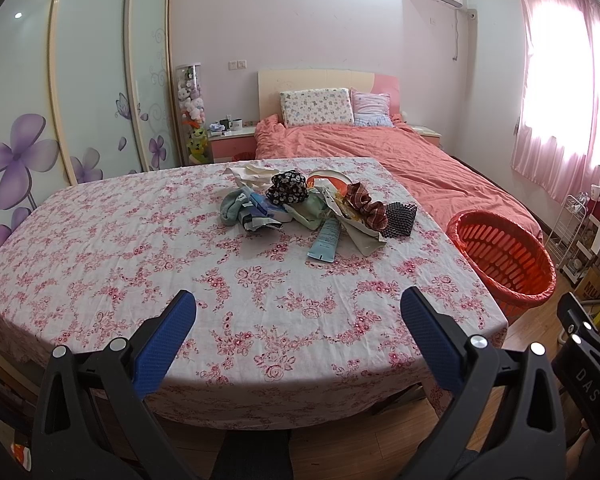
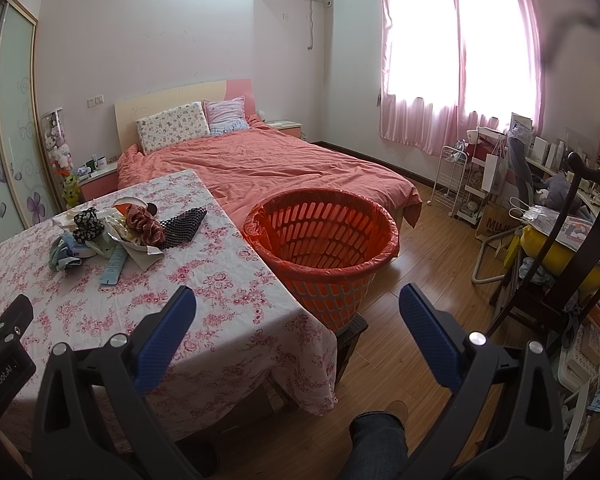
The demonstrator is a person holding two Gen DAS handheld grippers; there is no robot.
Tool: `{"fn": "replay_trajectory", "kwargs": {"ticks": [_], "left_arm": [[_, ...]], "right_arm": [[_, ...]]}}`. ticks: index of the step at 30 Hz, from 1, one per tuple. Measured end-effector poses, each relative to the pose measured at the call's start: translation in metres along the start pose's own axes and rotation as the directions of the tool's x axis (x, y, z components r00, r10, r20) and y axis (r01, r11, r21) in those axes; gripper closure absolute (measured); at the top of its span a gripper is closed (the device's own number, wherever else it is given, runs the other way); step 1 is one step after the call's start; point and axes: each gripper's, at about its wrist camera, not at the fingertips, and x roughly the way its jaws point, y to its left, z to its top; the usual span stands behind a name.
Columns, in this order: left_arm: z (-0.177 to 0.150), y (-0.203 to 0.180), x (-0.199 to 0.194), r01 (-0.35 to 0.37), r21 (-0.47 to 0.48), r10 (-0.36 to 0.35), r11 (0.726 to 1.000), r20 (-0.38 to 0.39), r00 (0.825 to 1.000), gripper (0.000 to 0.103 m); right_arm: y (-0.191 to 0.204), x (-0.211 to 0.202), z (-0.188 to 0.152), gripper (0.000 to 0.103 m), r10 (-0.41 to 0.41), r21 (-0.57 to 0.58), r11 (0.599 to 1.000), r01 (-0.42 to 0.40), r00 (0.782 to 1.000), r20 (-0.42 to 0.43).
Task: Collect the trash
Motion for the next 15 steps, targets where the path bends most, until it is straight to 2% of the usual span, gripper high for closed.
{"fn": "replay_trajectory", "kwargs": {"ticks": [9, 15], "left_arm": [[0.004, 0.006, 0.012, -0.013, -0.024, 0.012, 1.0, -0.018, 1.0, 0.002], [0.007, 0.022, 0.033, -0.053, -0.05, 0.052, 0.997, -0.029, 0.998, 0.002]], "right_arm": [[0.008, 0.014, -0.001, 0.004, 0.004, -0.005, 1.0, -0.004, 1.0, -0.016], [0.016, 0.031, 0.004, 0.004, 0.029, -0.013, 1.0, -0.029, 0.999, -0.019]]}}
